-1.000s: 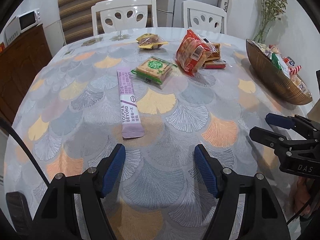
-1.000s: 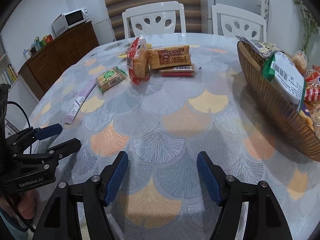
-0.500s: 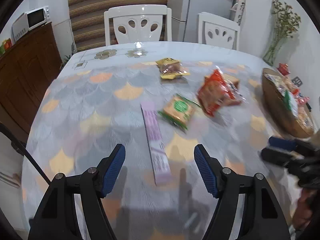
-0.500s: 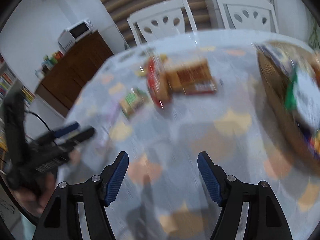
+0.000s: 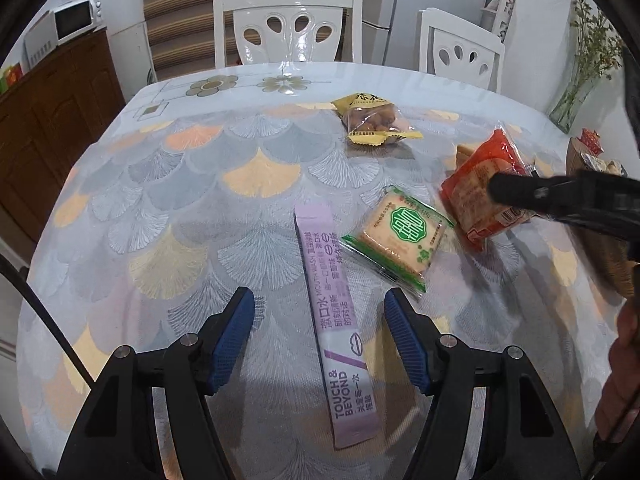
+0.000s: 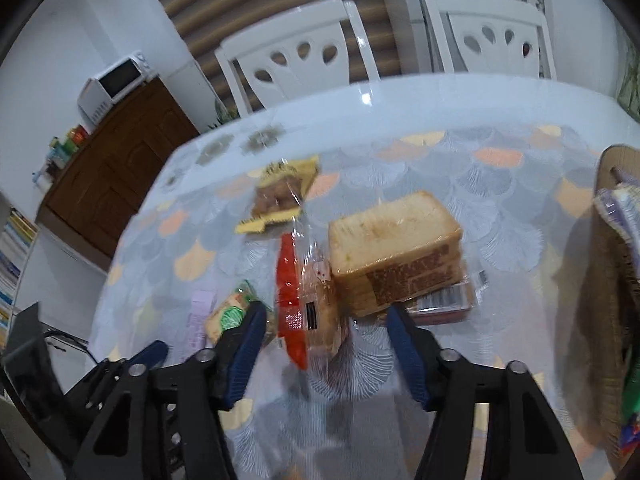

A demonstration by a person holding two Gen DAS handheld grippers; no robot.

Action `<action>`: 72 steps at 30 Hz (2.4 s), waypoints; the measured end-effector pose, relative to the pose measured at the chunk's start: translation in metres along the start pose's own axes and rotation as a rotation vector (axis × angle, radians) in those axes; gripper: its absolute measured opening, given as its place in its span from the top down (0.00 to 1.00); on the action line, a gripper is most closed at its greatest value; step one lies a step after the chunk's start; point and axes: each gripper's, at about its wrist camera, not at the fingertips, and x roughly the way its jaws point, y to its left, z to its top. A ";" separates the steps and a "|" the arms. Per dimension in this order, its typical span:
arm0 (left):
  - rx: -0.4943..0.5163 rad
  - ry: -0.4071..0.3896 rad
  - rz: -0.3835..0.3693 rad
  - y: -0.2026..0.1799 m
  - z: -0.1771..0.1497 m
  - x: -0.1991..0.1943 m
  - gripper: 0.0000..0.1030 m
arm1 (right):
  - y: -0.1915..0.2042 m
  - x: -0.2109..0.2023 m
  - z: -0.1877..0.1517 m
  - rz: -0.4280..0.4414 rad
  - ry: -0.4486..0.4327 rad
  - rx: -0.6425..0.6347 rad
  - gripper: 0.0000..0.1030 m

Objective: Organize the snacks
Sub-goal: 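Grasp the purple stick pack with the left gripper while the right grasps the orange-red bread pack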

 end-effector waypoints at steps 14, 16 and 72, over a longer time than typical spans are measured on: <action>0.035 -0.011 -0.039 -0.011 -0.018 -0.026 0.84 | -0.019 -0.020 -0.044 0.112 0.053 0.107 0.74; 0.036 -0.012 -0.066 -0.014 -0.027 -0.039 0.84 | -0.030 -0.030 -0.059 0.133 0.067 0.155 0.74; 0.168 0.031 -0.205 -0.102 -0.060 -0.083 0.85 | -0.046 -0.105 -0.177 0.115 0.220 -0.405 0.48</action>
